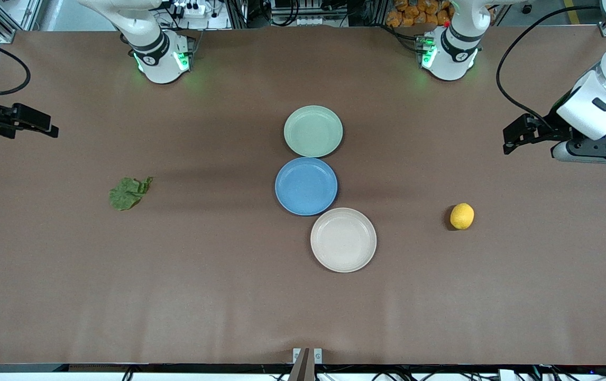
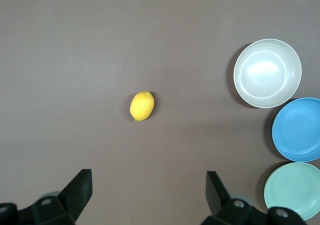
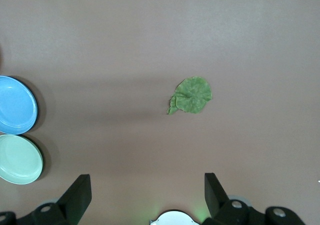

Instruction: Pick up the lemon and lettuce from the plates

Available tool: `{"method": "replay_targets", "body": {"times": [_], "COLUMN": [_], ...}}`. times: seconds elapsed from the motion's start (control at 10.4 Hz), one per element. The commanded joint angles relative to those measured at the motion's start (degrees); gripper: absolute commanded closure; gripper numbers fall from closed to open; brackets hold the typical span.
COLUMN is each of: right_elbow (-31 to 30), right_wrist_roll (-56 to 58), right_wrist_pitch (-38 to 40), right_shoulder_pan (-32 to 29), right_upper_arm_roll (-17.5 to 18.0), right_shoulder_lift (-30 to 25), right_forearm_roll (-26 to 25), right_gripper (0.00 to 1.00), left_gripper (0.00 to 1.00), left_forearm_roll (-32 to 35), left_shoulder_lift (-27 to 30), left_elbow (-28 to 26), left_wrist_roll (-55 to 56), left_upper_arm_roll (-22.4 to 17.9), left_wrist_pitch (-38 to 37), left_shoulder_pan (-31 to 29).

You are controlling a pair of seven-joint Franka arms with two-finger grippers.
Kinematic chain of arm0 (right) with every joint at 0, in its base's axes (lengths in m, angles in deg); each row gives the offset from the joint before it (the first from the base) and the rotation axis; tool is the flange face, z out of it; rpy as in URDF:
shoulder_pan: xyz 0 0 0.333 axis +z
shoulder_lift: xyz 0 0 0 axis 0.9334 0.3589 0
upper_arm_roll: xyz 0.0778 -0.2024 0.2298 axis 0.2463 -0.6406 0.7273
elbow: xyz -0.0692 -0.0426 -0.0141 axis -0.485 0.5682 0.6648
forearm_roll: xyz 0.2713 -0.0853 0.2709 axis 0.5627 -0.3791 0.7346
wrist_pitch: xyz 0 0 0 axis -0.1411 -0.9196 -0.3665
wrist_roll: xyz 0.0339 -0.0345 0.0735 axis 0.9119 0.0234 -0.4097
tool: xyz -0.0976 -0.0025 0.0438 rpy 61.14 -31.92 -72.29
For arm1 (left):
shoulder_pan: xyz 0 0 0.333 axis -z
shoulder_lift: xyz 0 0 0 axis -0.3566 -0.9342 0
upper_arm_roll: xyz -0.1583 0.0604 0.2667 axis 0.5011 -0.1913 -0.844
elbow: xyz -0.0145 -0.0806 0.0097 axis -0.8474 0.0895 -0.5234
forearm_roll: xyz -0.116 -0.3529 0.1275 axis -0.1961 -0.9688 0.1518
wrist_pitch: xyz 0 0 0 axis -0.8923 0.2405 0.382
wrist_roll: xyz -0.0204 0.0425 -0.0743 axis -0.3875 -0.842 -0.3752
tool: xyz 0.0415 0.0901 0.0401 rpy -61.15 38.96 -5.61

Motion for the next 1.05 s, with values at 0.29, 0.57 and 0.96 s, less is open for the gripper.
{"method": "replay_targets", "body": {"times": [0.29, 0.57, 0.96], "right_elbow": [-2.25, -2.25, -1.90], "right_wrist_roll": [-0.14, 0.04, 0.12], "right_wrist_pitch": [-0.85, -0.77, -0.68], "right_shoulder_pan": [0.50, 0.24, -0.11], "right_upper_arm_roll": [-1.05, -0.97, -0.97], "right_shoulder_lift": [-1.78, -1.78, -1.43], "right_forearm_roll": [0.64, 0.73, 0.73], "right_gripper": [0.00, 0.00, 0.00], "left_gripper": [0.00, 0.00, 0.00], "left_forearm_roll": [-1.19, -1.19, -1.19], "left_shoulder_lift": [-0.28, -0.28, -0.28], "left_elbow": [0.84, 0.93, 0.84], "left_wrist_roll": [0.48, 0.57, 0.57], "left_upper_arm_roll": [-0.05, -0.13, -0.13], "left_wrist_pitch": [-0.05, -0.05, -0.05], "left_shoulder_pan": [-0.12, -0.12, -0.12]}}
